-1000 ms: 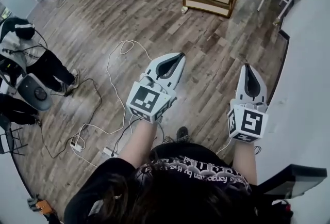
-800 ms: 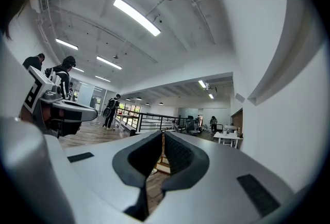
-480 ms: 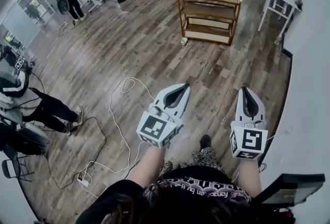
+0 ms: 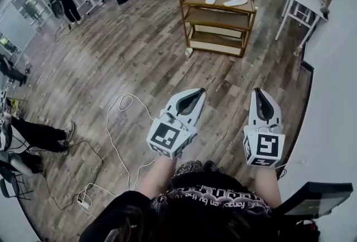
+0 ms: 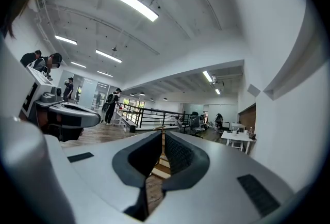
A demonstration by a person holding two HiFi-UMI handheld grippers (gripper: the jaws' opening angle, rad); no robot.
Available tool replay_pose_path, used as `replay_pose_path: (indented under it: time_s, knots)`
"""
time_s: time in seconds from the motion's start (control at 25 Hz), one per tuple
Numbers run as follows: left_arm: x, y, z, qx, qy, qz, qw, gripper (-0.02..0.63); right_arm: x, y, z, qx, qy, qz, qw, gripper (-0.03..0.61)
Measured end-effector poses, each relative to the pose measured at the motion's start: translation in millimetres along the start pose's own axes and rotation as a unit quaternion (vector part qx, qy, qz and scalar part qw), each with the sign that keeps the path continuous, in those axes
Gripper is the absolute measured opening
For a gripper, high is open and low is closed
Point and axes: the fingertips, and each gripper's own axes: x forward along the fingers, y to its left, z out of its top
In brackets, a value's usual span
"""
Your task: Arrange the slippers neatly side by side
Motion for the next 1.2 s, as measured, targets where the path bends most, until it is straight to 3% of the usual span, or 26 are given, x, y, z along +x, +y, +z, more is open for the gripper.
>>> replay_pose_path:
  time_s: [0.28,0.68,1.0,1.2]
  knots:
    - [64,75,-22,-0.027,0.010,0.009,0.9996,-0.003,95,-21,-13,0.012,0.011,-0.006,1.000,0.005]
    - [183,215,-24,-0.009,0.009,-0.015,0.9998,-0.003,262,-57,-6,0.016,0.016,-0.044,0.999,0.006]
    - [266,274,-33,-0.014,0.013,-0.034,0.9993,-0.003,351,-77,-19,0.031,0.031,-0.060,0.997,0.011]
    - [321,310,-37,-0.014,0.012,-0.022,0.9996,-0.003,409,-106,-29,0.036,0.034,-0.058,0.997,0.026]
